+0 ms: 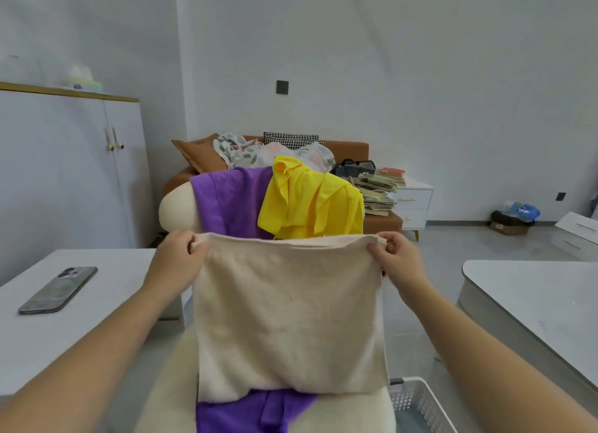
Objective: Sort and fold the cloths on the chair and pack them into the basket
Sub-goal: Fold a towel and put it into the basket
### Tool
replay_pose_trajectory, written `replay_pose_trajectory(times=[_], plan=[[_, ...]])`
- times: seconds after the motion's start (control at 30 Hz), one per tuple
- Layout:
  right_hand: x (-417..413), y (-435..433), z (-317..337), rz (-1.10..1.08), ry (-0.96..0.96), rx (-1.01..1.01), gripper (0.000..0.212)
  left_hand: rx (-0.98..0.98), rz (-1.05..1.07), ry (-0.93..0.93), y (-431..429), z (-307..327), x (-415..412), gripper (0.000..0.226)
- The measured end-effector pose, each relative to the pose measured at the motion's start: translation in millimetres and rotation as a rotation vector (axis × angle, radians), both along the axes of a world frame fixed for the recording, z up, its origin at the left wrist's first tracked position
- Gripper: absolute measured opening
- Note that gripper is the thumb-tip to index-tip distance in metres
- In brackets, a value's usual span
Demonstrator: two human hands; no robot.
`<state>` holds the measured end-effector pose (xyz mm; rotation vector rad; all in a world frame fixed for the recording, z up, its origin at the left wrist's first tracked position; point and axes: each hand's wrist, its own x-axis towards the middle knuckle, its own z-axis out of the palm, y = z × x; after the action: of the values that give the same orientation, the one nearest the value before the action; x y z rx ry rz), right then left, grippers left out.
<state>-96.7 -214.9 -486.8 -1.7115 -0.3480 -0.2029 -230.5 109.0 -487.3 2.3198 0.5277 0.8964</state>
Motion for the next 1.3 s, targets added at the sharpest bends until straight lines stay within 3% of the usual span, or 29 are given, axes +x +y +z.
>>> replay_pose_trajectory(times=[0.07,0.17,0.3,0.57,0.8,1.03,1.3], plan=[[-6.4,8.7,-19.8,0.05,0.03,-0.028,0.011,-0.027,0.02,0.142,-6.2,-22.2,4.7,0.003],[-15.4,26.3,-46.3,0.177,0.049,-0.095,0.012,0.016,-0.152,0.167,-34.8,-54.2,16.6,0.031],[-20.2,51.7,-70.4,0.344,0.049,-0.123,0.017,-0.066,-0.449,0.113,-84.6,-73.0,34.8,0.026],[-6.8,50.0,-68.4,0.487,-0.025,-0.089,0.033,-0.162,-0.704,0.119,-103.0,-78.6,63.8,0.03],[-6.3,43.5,-64.6,0.478,0.005,-0.075,0.041,-0.253,-0.737,0.134,-105.7,-79.2,68.7,0.026],[-11.3,47.3,-65.0,0.442,-0.024,-0.098,0.044,-0.393,-0.784,0.109,-109.2,-76.1,66.1,0.042],[-13.4,46.1,-62.1,0.424,-0.114,-0.136,0.042,-0.536,-0.755,0.043,-104.8,-79.2,68.5,0.025]])
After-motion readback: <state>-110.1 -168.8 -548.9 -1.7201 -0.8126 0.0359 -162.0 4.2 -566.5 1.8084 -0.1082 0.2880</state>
